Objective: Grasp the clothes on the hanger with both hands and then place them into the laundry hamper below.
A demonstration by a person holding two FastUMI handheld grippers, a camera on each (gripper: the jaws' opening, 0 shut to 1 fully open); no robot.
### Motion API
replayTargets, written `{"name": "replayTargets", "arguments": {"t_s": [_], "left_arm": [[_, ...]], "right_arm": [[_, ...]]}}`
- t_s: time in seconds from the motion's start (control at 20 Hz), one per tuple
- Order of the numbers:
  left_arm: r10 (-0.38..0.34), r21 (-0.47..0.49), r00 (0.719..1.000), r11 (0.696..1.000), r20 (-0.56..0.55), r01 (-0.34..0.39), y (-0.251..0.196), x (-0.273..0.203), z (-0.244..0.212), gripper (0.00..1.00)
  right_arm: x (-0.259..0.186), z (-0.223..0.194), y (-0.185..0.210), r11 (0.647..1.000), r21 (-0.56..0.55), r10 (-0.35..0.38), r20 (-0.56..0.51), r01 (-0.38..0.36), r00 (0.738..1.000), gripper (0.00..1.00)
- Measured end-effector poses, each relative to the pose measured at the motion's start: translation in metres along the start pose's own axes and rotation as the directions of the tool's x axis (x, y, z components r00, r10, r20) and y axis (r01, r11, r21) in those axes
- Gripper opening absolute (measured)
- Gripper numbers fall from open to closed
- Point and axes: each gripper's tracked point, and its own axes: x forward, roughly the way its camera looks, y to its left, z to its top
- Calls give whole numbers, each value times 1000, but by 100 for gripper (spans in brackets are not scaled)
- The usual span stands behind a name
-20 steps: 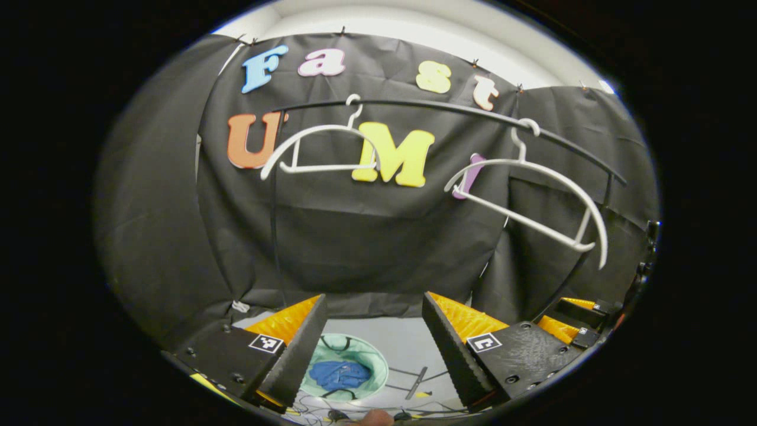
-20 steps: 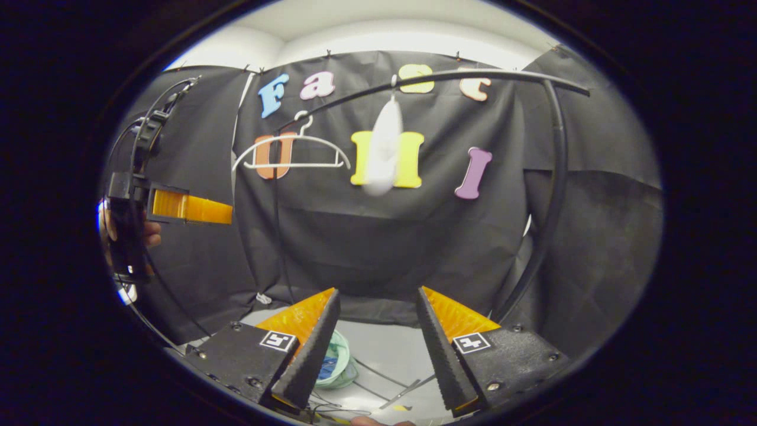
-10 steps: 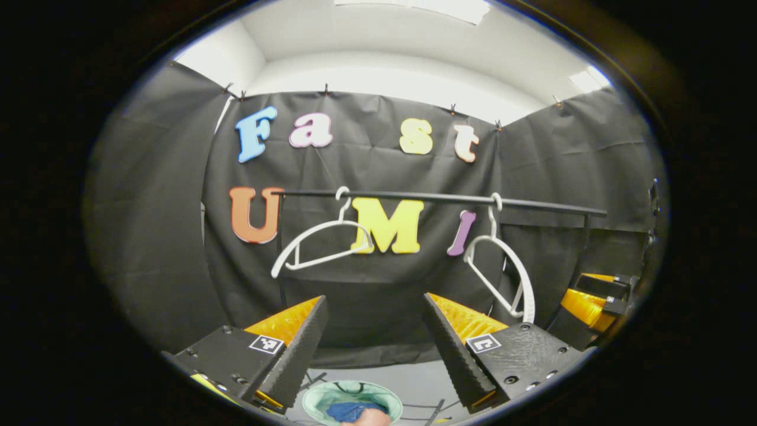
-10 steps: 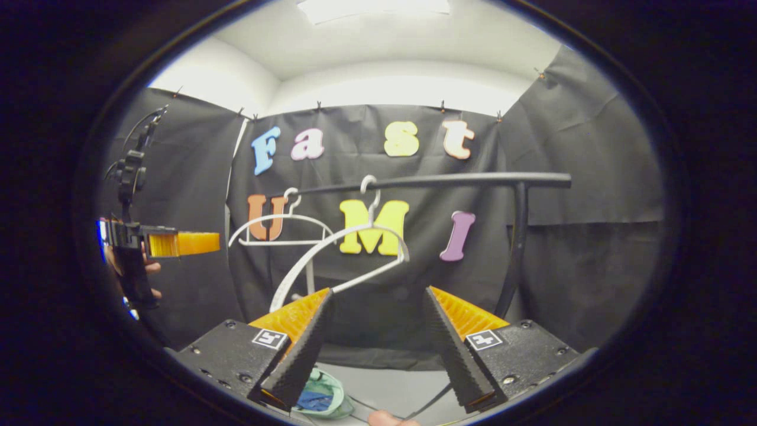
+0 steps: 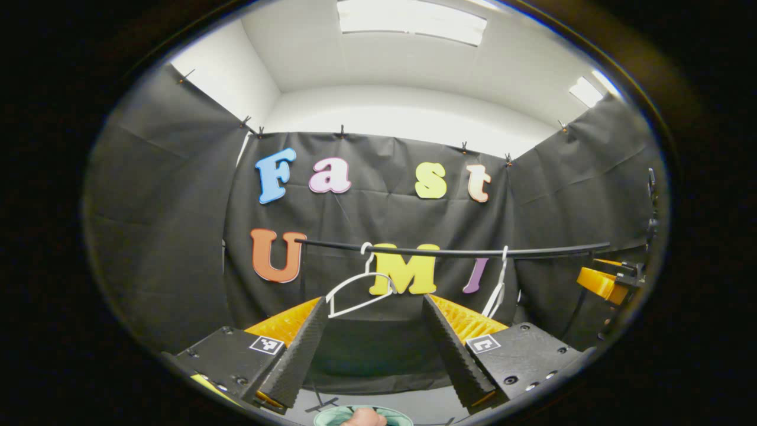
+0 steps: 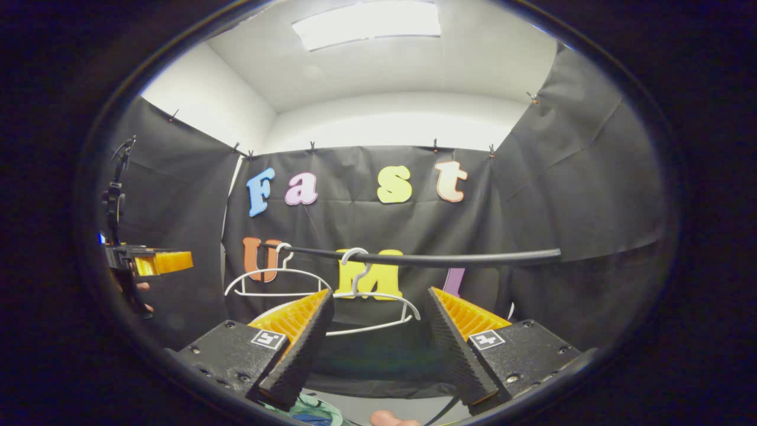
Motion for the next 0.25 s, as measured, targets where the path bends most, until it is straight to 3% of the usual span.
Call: {"name": "replayTargets", "arguments": {"t_s": [0.25], "left_arm": [[53, 46, 997, 997, 49, -55, 22, -19, 13, 100]], "right_arm": [[3, 19, -8, 1000, -6, 9, 47, -8, 999, 100]]}}
